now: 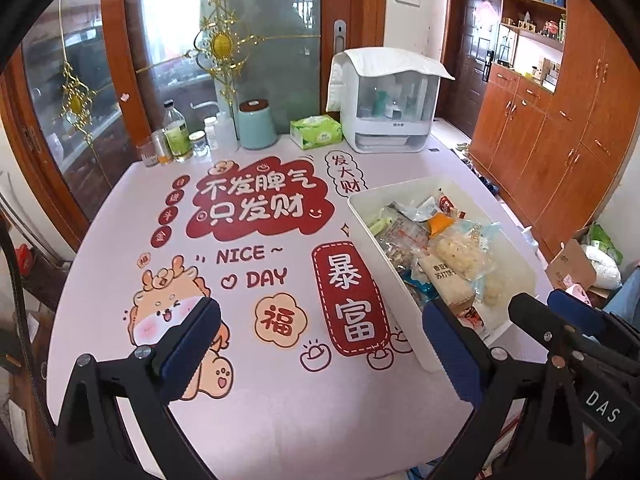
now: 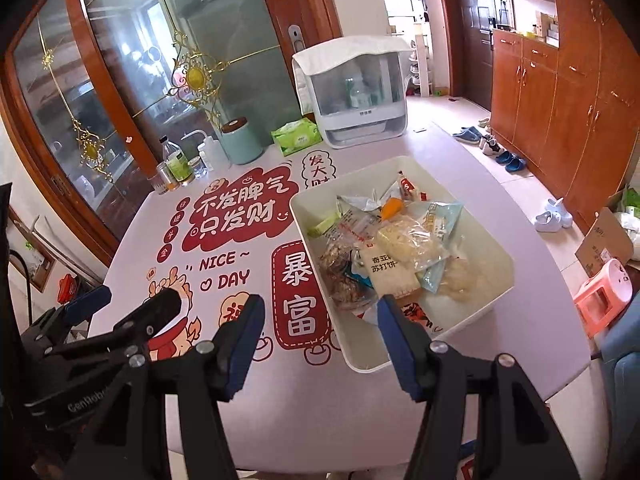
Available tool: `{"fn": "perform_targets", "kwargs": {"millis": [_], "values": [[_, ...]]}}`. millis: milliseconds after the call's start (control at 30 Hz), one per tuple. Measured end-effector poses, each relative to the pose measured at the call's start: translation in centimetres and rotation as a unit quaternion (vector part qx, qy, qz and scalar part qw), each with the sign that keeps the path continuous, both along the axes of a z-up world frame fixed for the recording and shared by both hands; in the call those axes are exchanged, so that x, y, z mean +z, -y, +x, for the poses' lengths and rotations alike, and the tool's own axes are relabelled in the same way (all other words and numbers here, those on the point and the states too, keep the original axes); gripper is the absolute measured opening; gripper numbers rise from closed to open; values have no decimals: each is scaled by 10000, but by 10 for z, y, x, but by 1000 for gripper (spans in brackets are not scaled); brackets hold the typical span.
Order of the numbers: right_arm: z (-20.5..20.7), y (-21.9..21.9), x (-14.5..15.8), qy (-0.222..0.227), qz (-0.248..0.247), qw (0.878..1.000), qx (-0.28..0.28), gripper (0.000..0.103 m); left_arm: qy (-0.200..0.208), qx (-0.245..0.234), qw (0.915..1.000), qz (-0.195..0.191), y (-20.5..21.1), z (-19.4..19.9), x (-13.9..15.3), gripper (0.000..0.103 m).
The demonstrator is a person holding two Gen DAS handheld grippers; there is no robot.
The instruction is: Organize snacks
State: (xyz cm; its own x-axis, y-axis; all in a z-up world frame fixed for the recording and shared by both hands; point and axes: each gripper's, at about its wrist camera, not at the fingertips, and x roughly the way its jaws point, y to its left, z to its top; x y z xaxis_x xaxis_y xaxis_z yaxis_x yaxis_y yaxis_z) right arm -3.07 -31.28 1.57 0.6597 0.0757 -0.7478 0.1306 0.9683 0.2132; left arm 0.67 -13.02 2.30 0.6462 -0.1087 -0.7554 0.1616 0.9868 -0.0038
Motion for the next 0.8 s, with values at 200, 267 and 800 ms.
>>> {"fn": "perform_targets", "kwargs": {"millis": [200,267,800], "values": [[-2,-3,3,16,-115,9999,-27,60,0,20,10000,52,1,-2,1,101],[-2,-3,3,15,-143,9999,-26,60,-1,19,10000,61,1,-2,1,101],[1,-2,3,14,-312,9995,-46,60,-99,6,9999,85,2,-1,-4,101]]}}
